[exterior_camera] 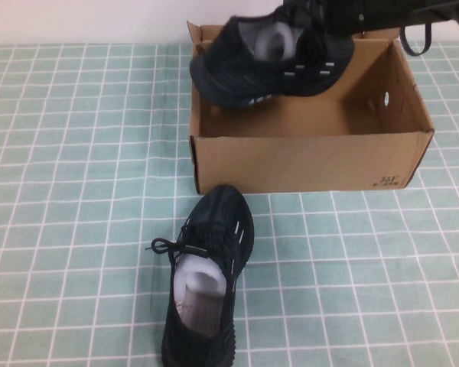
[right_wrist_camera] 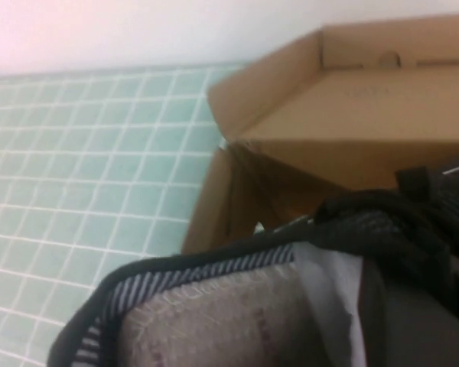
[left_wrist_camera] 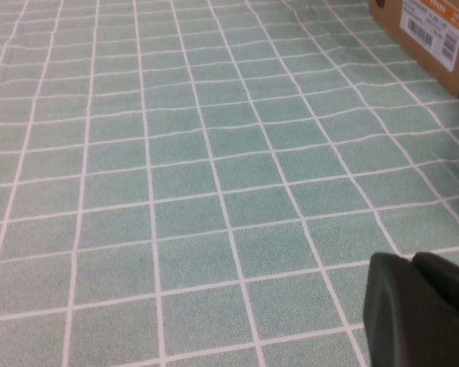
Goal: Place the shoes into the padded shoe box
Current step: Place the shoe in the shoe box
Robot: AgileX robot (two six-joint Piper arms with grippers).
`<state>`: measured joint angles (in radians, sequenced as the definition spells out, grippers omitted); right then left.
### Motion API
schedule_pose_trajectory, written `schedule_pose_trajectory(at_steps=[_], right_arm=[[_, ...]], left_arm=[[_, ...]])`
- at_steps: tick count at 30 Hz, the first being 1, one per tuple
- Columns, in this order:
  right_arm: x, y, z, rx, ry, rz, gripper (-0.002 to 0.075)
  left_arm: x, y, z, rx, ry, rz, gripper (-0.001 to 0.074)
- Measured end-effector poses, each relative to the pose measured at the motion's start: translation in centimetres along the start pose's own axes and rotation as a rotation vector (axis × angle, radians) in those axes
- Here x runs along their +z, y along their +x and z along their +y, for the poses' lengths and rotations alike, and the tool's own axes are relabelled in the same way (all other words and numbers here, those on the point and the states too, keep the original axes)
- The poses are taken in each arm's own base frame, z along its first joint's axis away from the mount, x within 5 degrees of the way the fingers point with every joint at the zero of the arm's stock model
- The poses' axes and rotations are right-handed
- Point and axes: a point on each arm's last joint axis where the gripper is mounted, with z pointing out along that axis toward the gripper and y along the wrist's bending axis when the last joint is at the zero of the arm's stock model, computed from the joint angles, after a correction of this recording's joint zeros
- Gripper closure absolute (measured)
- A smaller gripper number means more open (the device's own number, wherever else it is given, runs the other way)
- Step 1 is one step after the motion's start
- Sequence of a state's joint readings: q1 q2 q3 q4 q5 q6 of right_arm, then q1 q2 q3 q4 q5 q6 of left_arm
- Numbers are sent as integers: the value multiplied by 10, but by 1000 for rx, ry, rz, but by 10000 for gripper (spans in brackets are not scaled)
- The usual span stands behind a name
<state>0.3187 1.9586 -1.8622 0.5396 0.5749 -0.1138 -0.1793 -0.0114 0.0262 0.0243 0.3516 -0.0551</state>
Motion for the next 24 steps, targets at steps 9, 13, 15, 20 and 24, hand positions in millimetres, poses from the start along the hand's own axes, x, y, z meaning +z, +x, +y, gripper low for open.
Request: schedule_pose_trajectory(at_steps=[9, 13, 15, 20, 24], right_arm=[[23, 9, -14, 80, 25, -4, 727], [29, 8, -18, 104, 33, -41, 727], [32, 9, -20, 107, 40, -51, 727], [41, 14, -29, 96, 64, -38, 727], [45, 15, -38, 84, 88, -38, 727]], left_arm=[[0, 0, 0, 0, 0, 0, 739], [0, 0, 0, 0, 0, 0, 739], [0, 0, 0, 2, 0, 0, 739], [0, 0, 0, 2, 0, 0, 739], [0, 0, 0, 2, 0, 0, 739]])
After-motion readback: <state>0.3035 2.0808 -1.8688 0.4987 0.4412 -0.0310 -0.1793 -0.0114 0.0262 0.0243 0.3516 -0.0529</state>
